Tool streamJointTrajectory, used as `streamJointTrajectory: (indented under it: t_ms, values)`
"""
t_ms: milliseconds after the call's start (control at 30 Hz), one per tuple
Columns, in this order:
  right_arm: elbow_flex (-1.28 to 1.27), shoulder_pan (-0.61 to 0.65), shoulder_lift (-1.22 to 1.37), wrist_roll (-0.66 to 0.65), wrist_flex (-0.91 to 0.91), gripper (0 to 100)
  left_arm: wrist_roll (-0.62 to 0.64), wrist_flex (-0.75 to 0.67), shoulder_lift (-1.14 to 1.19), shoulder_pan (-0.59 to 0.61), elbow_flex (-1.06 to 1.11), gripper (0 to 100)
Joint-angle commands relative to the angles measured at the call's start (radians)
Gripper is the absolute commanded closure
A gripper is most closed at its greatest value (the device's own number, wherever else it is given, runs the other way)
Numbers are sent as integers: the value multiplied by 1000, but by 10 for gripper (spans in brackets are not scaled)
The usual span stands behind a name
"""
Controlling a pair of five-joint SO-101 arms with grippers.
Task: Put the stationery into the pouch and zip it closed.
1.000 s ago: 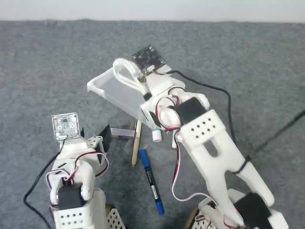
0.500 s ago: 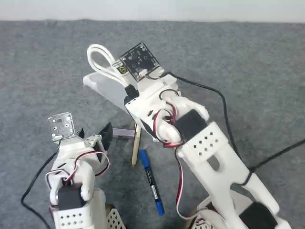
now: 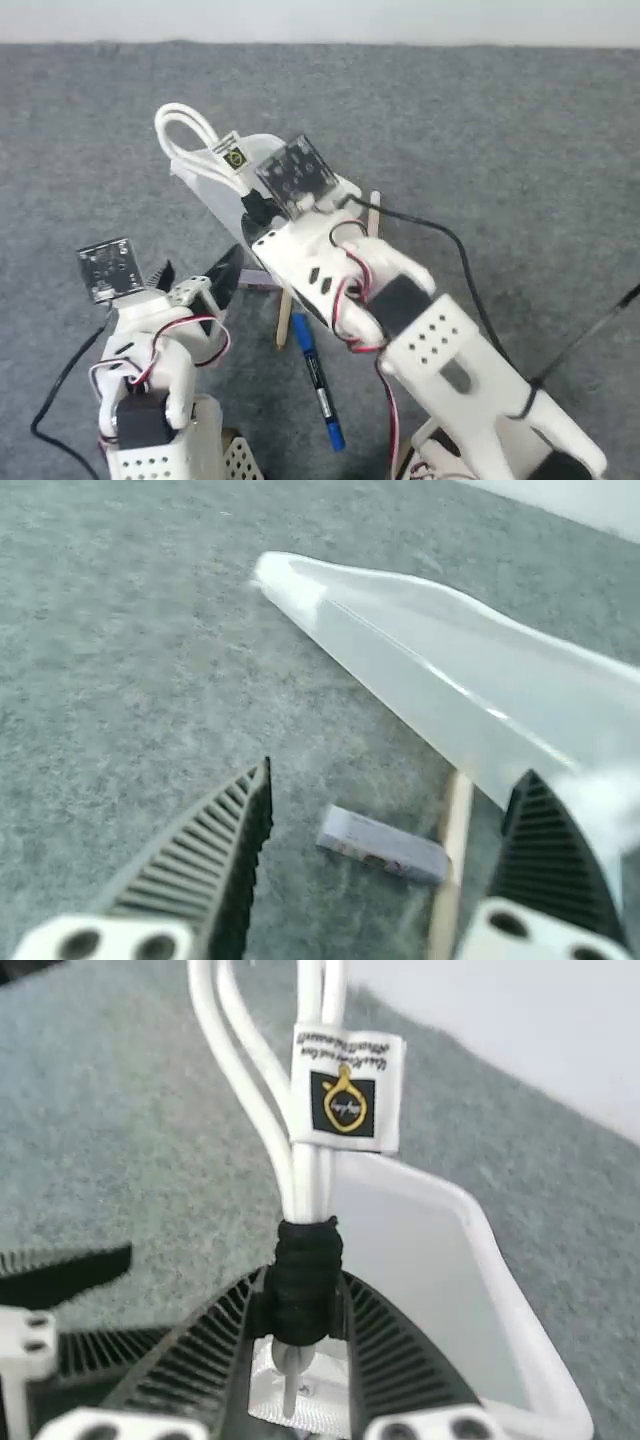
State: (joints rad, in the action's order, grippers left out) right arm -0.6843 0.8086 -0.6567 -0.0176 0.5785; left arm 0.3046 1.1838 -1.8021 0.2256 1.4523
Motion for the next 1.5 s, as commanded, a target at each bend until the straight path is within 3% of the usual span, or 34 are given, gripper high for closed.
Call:
streamJointTrajectory:
  t_ms: [0, 333, 633, 1200, 1467]
  values:
    - [-32, 8, -108, 11, -91, 993, 18, 28, -20, -54, -67, 652]
    - [-86, 8, -111, 11, -113, 993, 18, 40, -20, -58, -93, 653]
    - [-157, 4, -44, 9, -274, 993, 20, 71, -20, -78, -113, 654]
    - [-158, -39, 88, 11, -400, 993, 20, 91, -20, -129, -124, 654]
    - [-163, -39, 48, 12, -360, 993, 14, 52, -20, -121, -87, 655]
